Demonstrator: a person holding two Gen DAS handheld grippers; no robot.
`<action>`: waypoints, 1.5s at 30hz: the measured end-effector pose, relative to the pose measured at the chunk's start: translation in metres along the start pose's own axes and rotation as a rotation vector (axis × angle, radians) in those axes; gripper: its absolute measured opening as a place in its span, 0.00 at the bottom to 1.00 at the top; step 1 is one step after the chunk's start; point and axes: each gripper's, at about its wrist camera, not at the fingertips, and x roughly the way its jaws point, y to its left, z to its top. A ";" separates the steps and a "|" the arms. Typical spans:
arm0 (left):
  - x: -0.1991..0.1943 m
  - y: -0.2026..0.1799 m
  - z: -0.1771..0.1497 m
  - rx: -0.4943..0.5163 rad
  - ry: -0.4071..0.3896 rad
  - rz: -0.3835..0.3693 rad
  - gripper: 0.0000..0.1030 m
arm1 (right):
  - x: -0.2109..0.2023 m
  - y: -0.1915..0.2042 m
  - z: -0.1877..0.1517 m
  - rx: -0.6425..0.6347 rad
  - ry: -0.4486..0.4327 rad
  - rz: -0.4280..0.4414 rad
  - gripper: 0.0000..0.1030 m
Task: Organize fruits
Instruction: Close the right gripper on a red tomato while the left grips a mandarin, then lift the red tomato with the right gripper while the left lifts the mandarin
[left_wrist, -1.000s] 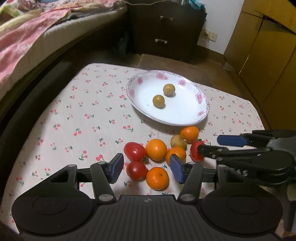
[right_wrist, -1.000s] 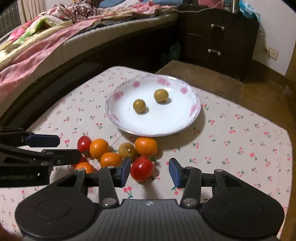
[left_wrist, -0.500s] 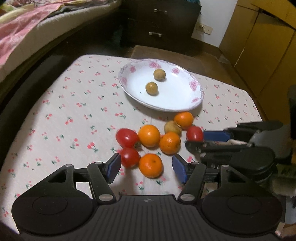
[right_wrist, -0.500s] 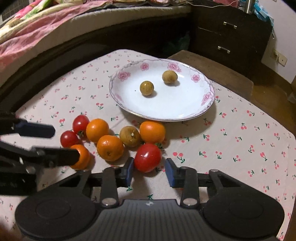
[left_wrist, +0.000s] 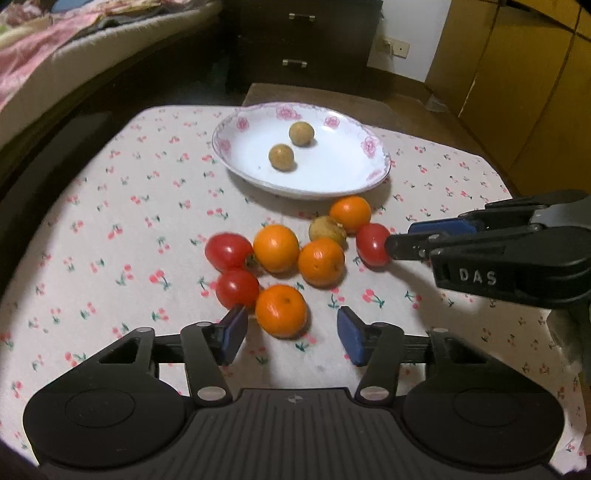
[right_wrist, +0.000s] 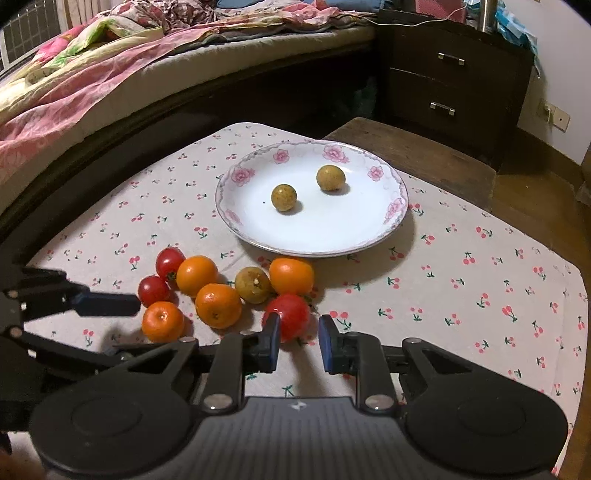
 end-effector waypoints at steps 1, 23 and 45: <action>0.002 -0.001 0.000 0.002 0.002 -0.005 0.57 | 0.000 -0.001 -0.001 0.004 0.000 0.003 0.13; 0.016 -0.004 0.005 0.011 -0.041 0.027 0.40 | 0.007 -0.002 0.003 0.026 -0.007 0.087 0.42; 0.006 -0.002 0.005 -0.006 -0.036 -0.023 0.40 | 0.010 0.005 0.003 -0.022 -0.007 0.054 0.21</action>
